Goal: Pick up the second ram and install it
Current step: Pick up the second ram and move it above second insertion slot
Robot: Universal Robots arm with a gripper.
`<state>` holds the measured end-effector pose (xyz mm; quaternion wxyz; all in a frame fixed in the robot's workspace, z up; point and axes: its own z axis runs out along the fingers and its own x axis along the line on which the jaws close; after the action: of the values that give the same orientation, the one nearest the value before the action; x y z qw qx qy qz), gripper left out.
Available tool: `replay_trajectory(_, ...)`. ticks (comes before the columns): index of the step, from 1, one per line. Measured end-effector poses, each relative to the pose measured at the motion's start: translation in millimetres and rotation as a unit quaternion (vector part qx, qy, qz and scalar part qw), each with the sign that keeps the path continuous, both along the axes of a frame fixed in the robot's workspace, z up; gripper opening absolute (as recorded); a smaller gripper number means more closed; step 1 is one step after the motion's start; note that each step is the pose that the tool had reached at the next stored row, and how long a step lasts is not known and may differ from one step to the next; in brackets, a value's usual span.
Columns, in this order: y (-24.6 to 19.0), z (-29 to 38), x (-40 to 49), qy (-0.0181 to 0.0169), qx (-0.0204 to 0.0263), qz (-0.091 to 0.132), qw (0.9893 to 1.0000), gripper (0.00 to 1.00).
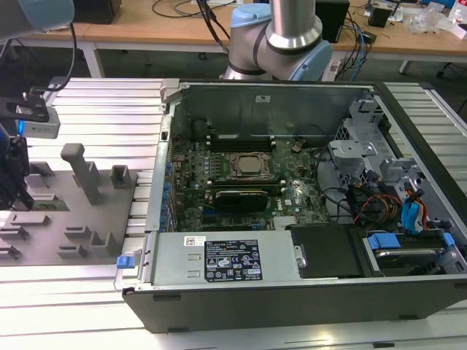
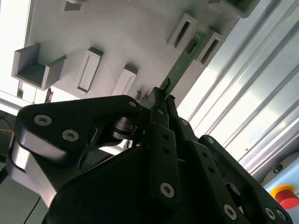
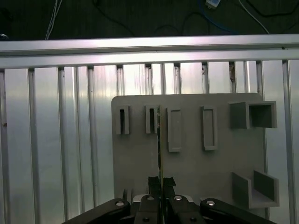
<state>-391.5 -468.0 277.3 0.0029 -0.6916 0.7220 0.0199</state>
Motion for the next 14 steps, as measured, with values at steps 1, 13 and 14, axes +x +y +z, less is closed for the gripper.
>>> replay_trajectory(1,0.0,1.6,0.0,0.0000,0.0000,0.000,1.0000,0.14)
replay_trajectory(13,0.0,23.1,0.0,-0.0001,0.0010,0.000,1.0000,0.14)
replay_trajectory(14,0.0,24.1,0.0,0.0000,0.0010,0.000,1.0000,0.14)
